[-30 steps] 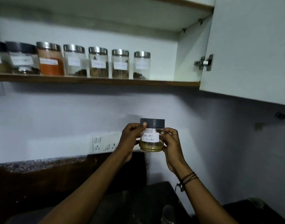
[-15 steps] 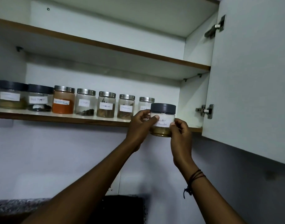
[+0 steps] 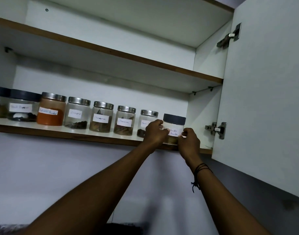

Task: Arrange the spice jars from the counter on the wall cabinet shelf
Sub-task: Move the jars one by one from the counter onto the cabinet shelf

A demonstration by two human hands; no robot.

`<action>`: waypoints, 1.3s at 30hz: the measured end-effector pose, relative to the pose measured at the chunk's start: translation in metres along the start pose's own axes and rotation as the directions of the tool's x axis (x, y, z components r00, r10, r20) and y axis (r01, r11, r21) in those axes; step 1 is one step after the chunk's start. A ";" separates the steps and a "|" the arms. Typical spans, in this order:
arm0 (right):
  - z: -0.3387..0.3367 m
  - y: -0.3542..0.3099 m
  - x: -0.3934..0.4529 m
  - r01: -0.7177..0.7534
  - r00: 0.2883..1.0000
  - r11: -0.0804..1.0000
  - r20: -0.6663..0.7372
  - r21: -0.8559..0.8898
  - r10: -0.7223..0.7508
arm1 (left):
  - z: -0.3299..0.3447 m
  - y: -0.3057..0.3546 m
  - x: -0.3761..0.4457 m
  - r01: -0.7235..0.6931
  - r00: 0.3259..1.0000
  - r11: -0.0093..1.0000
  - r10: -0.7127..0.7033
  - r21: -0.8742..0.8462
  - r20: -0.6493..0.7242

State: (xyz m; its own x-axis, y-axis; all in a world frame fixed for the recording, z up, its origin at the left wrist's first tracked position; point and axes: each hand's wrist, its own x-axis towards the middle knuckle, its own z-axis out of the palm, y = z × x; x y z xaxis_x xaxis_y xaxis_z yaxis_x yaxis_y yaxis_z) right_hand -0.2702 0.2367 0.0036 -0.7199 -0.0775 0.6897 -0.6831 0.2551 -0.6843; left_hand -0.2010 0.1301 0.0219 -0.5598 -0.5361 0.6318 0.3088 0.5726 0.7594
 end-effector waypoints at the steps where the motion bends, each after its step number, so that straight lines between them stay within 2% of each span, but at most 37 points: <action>1: 0.002 0.002 0.005 0.015 0.999 0.999 0.034 -0.045 -0.014 | 0.003 -0.002 0.005 0.000 1.000 0.999 0.000 0.035 0.008; 7: 0.013 0.001 0.028 0.087 0.970 0.969 0.241 -0.229 -0.030 | 0.012 -0.005 0.021 -0.018 0.995 0.984 -0.001 0.178 0.105; 12: 0.026 0.005 0.031 0.107 0.978 0.941 0.203 -0.320 -0.042 | 0.012 -0.011 0.025 -0.036 0.987 0.973 -0.002 0.229 0.163; 15: 0.025 0.006 0.030 0.119 0.980 0.957 0.189 -0.264 -0.070 | 0.008 -0.011 0.020 -0.076 0.993 0.957 0.047 0.280 0.111; 19: 0.016 0.010 0.008 0.231 0.969 0.968 0.115 -0.098 -0.219 | 0.006 -0.012 -0.002 -0.203 0.979 0.946 0.197 0.251 0.049; 22: 0.007 0.017 -0.023 0.337 0.941 0.942 0.034 -0.005 -0.336 | 0.009 -0.019 -0.028 -0.371 0.928 0.910 0.368 0.186 0.055; 26: -0.006 0.029 -0.059 0.360 0.928 0.931 0.077 0.062 -0.364 | 0.014 -0.037 -0.069 -0.488 0.873 0.864 0.484 0.128 0.060; 28: -0.011 0.039 -0.078 0.321 0.941 0.942 0.075 0.101 -0.329 | 0.018 -0.050 -0.086 -0.439 0.899 0.896 0.436 0.067 0.046; 30: -0.013 0.054 -0.103 0.257 0.960 0.961 0.088 0.103 -0.266 | 0.022 -0.068 -0.106 -0.323 0.945 0.945 0.320 0.042 0.073; 33: -0.010 0.094 -0.153 0.125 0.972 0.991 0.195 0.037 -0.130 | 0.035 -0.108 -0.145 -0.185 0.958 0.982 0.172 0.036 0.228; 36: -0.007 0.145 -0.218 -0.010 0.946 0.996 0.323 -0.091 0.039 | 0.048 -0.156 -0.200 -0.046 0.912 0.995 0.005 0.090 0.409; 39: -0.007 0.199 -0.293 -0.152 0.893 0.965 0.389 -0.213 0.227 | 0.063 -0.208 -0.268 0.026 0.803 0.980 -0.136 0.195 0.580</action>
State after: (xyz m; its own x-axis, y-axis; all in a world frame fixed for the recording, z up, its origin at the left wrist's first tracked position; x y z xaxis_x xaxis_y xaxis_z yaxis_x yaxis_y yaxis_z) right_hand -0.1942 0.3165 -0.3334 -0.8454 -0.3866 0.3686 -0.5236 0.4634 -0.7149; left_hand -0.1639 0.1938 -0.3151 -0.9377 -0.1488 0.3139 0.1385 0.6687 0.7305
